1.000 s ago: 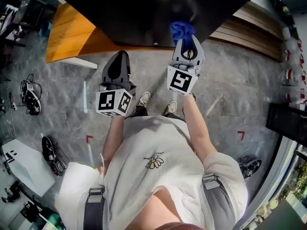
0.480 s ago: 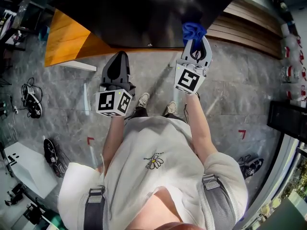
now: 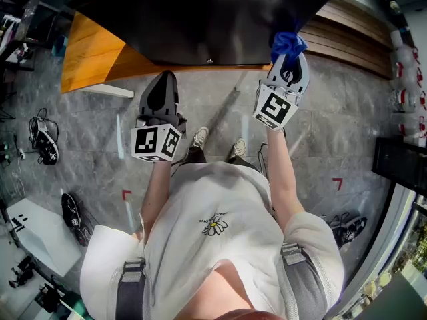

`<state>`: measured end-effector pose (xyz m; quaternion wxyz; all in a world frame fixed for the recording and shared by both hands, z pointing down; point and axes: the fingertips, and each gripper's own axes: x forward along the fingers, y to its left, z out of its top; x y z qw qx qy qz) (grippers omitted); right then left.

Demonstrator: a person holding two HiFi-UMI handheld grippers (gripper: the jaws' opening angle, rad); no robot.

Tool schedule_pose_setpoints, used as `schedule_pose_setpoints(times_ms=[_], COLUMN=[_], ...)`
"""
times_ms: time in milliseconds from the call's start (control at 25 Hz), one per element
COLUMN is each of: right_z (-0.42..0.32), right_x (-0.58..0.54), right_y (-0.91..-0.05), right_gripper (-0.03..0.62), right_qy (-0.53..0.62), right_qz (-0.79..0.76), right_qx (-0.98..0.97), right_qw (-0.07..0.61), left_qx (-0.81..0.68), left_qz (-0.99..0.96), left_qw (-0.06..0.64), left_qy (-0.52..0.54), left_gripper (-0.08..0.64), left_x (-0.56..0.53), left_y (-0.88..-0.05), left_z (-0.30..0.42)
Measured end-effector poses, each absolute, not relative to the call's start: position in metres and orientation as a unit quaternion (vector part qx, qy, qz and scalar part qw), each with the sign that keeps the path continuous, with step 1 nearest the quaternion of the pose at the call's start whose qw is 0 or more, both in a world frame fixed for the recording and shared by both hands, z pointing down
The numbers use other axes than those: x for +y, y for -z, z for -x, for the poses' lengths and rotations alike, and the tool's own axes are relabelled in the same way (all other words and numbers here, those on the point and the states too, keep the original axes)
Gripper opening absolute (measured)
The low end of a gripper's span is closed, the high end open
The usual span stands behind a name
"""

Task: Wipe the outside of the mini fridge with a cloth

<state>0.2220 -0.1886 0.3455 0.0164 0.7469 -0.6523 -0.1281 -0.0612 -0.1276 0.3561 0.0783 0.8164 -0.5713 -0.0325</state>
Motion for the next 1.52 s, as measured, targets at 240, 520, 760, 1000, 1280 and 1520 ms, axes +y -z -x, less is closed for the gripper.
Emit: schedule_pose_setpoints(times_ms=[240,520,760,1000,1280,1520], right_z=[-0.232,-0.258,-0.252,-0.182,-0.048,0.056], right_x=[-0.187,-0.173,-0.143,-0.140,-0.157,-0.168], right_y=[-0.347,-0.343,-0.334,-0.330,-0.336,-0.341], right_gripper=[0.063,0.063,0.063,0.062,0.061,0.063], right_qy=[0.124,0.113,0.099,0.098,0.087,0.147], right_qz=[-0.757,-0.775,-0.775,-0.720,-0.665,-0.573], right_qx=[-0.641,-0.622,-0.624,-0.686,-0.739,-0.806], right_qw=[0.019,0.010,-0.016,-0.041,-0.069,-0.039], left_qx=[-0.562,-0.553,-0.552,-0.547,-0.555,-0.577], left_qz=[-0.822,-0.829,-0.830,-0.835,-0.831,-0.814], left_qw=[0.080,0.078,0.068,0.055,0.028,-0.006], left_qy=[0.034,0.037,0.043,0.023,0.034,0.072], left_gripper=[0.005,0.005,0.005,0.005,0.005,0.005], left_x=[-0.121,-0.113,-0.108,-0.096,-0.100,-0.101], left_y=[-0.359,-0.358,-0.348,-0.349,-0.339,-0.332], left_z=[0.059,0.046,0.048,0.051,0.112,0.148])
